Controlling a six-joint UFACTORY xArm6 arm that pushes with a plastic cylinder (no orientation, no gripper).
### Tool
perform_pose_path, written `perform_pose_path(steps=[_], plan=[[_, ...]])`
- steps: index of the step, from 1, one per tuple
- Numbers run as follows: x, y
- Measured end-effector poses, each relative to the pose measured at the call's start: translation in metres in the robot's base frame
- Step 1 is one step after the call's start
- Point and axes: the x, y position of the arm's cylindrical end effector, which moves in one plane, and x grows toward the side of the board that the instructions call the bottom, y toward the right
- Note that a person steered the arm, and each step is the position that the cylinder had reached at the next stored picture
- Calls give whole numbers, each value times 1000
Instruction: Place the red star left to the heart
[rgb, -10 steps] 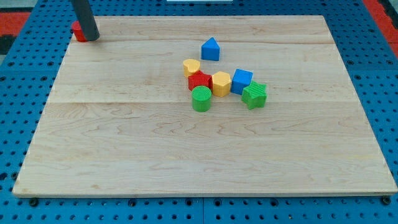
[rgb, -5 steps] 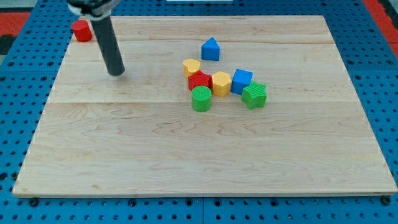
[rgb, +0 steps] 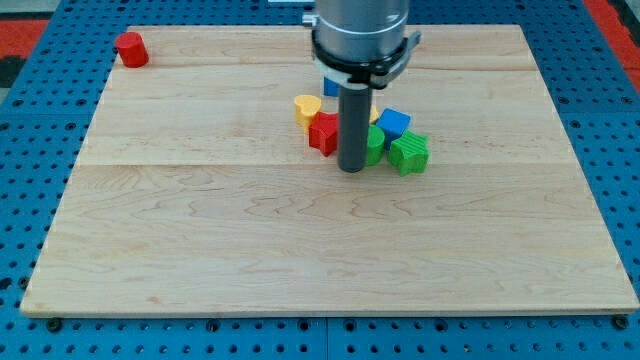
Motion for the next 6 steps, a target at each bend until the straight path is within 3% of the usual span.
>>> perform_pose_path(steps=[2, 3, 4, 6], plan=[[-49, -2], [-49, -68], [-18, -113], [49, -52]])
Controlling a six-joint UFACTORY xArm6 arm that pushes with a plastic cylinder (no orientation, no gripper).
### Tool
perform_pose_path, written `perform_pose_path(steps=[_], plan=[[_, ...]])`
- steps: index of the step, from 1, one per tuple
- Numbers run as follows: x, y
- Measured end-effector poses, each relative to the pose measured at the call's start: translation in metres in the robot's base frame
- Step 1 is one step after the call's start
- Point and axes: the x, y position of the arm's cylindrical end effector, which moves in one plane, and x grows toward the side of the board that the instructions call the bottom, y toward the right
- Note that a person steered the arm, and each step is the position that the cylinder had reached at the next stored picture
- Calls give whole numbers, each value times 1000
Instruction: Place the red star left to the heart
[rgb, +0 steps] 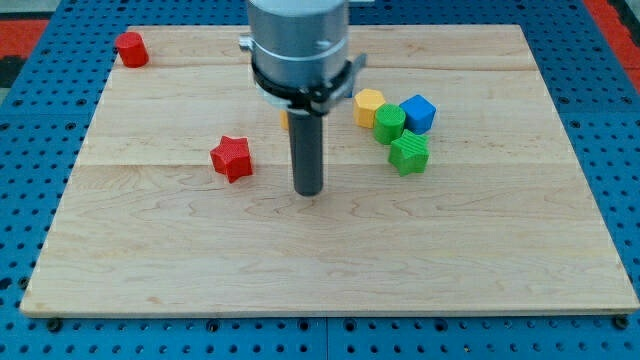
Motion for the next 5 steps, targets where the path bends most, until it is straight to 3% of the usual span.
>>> perform_pose_path(steps=[1, 3, 4, 5], plan=[[4, -35], [-105, -99], [-95, -97], [-33, -87]])
